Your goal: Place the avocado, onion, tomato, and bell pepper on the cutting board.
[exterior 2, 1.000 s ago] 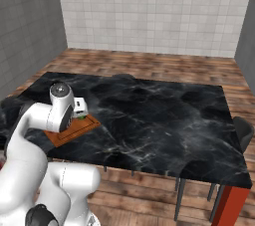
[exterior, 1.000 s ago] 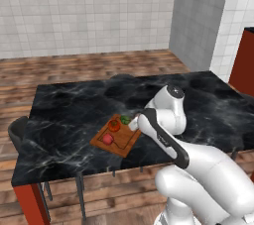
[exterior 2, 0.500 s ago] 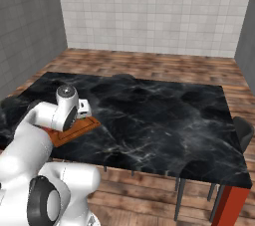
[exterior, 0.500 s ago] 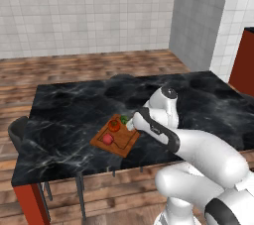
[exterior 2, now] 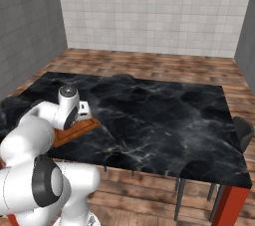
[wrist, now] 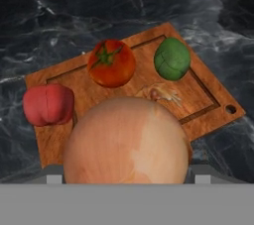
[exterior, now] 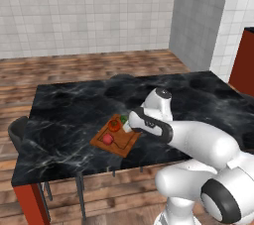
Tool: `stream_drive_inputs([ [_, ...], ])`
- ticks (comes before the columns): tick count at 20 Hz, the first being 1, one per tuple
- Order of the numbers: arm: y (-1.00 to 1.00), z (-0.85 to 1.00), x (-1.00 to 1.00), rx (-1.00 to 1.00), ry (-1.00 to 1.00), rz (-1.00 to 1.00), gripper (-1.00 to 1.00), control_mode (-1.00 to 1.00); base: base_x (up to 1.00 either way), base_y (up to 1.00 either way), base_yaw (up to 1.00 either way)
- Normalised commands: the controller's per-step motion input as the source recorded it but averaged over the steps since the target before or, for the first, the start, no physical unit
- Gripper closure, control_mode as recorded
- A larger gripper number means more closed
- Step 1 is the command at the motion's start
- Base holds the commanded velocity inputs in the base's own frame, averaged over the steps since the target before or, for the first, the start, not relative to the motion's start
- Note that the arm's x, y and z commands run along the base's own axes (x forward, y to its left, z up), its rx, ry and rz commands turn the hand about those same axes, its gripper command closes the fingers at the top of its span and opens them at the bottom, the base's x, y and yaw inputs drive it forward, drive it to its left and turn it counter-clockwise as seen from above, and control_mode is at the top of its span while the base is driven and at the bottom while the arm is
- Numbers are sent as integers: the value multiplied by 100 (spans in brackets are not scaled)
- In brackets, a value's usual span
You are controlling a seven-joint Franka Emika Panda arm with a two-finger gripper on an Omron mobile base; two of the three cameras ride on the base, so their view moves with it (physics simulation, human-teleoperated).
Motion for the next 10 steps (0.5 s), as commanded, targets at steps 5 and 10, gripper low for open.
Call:
stream_drive_inputs([
  [5, 13, -14, 11, 0, 0, 0, 100, -100, 0, 0, 0],
  [10, 9, -18, 16, 0, 1, 0, 100, -100, 0, 0, 0],
])
